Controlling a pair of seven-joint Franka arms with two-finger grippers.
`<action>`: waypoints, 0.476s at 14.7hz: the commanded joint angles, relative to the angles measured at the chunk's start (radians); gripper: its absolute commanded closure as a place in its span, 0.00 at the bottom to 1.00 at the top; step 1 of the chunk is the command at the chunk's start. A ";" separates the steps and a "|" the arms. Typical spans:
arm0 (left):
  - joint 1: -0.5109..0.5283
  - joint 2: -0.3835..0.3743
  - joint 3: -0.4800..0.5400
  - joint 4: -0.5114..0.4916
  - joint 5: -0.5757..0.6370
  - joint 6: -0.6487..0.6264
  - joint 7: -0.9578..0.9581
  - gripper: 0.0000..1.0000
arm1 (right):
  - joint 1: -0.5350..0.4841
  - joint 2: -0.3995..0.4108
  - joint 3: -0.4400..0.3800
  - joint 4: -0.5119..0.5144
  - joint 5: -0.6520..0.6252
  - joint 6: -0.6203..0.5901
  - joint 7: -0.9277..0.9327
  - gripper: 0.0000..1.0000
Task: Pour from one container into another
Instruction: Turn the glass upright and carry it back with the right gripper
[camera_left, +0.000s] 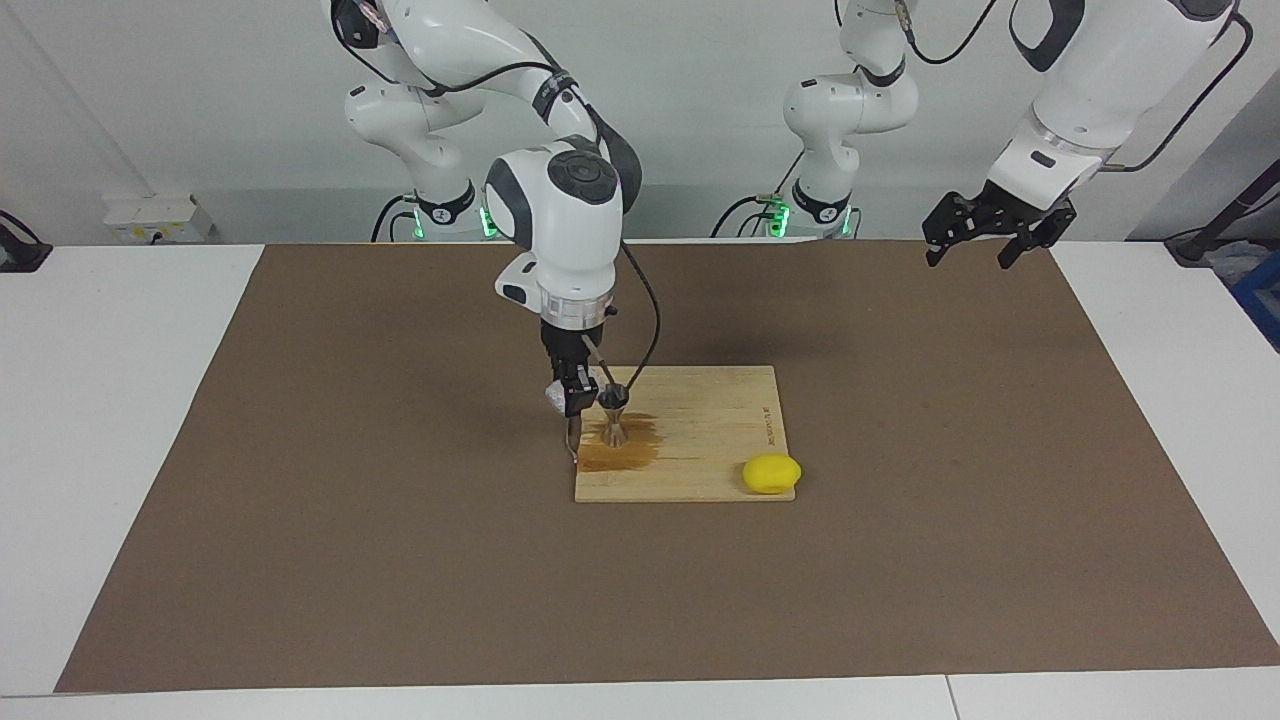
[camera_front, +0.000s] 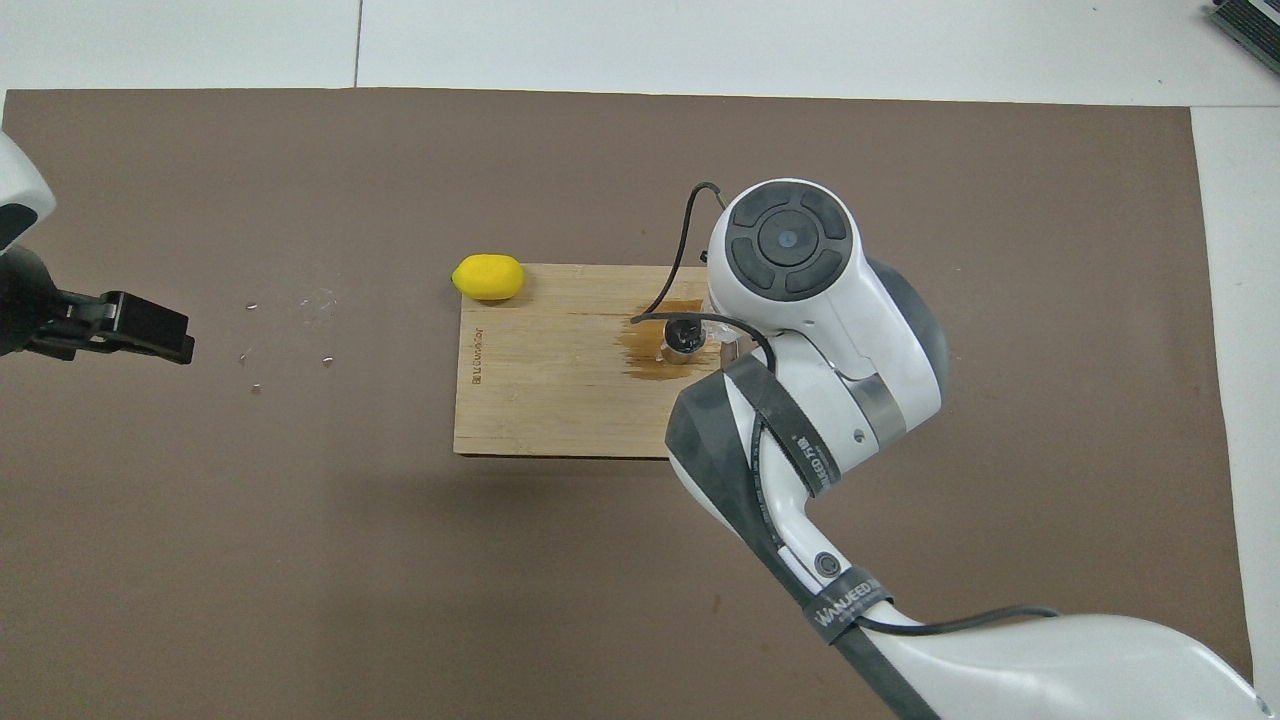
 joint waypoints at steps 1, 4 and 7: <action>0.002 -0.028 0.002 -0.030 -0.008 -0.001 -0.001 0.00 | -0.038 0.018 0.007 0.029 0.064 -0.006 0.009 1.00; 0.002 -0.028 0.002 -0.030 -0.008 -0.001 -0.001 0.00 | -0.092 0.019 0.007 0.023 0.165 -0.003 -0.038 1.00; 0.002 -0.028 0.002 -0.030 -0.008 -0.001 -0.001 0.00 | -0.156 0.022 0.007 0.000 0.260 -0.001 -0.103 1.00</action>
